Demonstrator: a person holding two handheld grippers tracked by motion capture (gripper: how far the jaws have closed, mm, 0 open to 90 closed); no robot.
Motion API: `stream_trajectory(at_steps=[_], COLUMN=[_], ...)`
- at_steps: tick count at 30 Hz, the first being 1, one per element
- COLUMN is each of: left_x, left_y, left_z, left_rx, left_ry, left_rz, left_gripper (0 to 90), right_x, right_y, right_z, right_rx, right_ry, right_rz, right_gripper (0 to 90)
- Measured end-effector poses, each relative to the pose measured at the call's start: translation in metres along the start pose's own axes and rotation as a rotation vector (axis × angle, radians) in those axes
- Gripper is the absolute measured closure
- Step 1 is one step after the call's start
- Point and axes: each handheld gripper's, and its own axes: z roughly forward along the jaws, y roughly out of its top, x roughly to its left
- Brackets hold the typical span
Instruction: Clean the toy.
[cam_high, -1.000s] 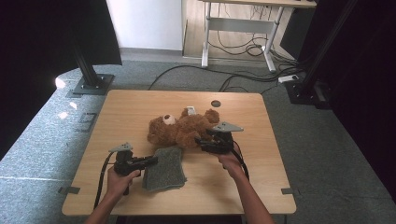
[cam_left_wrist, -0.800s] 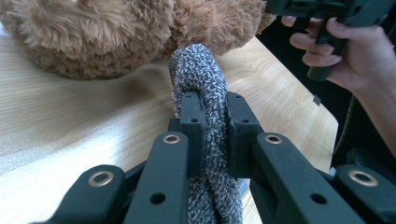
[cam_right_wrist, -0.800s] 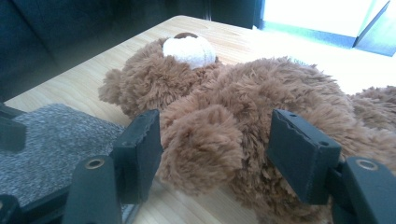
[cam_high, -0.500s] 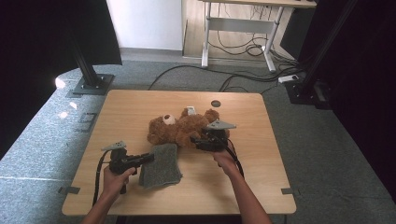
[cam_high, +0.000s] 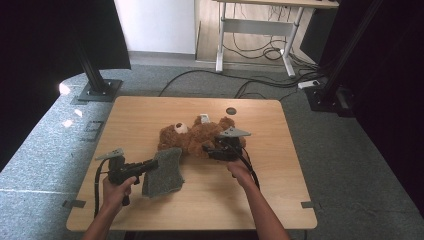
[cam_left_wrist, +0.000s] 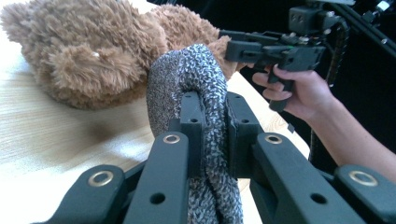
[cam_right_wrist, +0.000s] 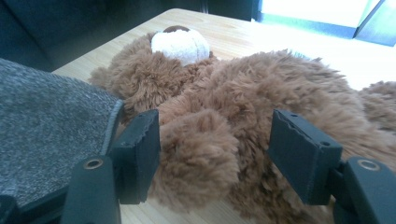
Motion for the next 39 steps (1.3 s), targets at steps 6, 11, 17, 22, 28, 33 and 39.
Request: stream_trajectory(at_steps=[6,11,17,22,28,33,39], left_x=[-0.003,-0.005,-0.009,-0.011,-0.018,-0.028,-0.037], left_y=[0.005,0.009,0.013,0.018,0.030,0.043,0.055], left_z=[-0.006,-0.008,-0.007,-0.007,-0.001,0.022,0.073], left_rx=[-0.023,-0.035,-0.042,-0.054,-0.068,-0.047,0.015], left_ry=[-0.013,-0.030,-0.039,-0.052,-0.082,-0.113,-0.095], left_rz=[0.003,-0.001,0.009,0.009,0.019,0.042,0.081], left_gripper=[79.2,79.2,79.2,79.2,79.3,79.2,79.2], right_x=[0.006,0.008,0.017,0.022,0.029,0.037,0.044], right_y=[-0.001,-0.007,-0.019,-0.023,-0.043,-0.063,-0.080], right_z=[0.019,0.031,0.041,0.044,0.042,0.039,0.035], right_rx=[0.076,0.135,0.200,0.214,0.208,0.232,0.227], right_ry=[-0.001,0.049,0.099,0.075,0.120,0.150,0.178], right_rz=[-0.021,-0.001,-0.009,-0.058,-0.042,-0.033,-0.012], right_gripper=[43.6,62.2,49.2,67.7,71.3,71.4,71.2])
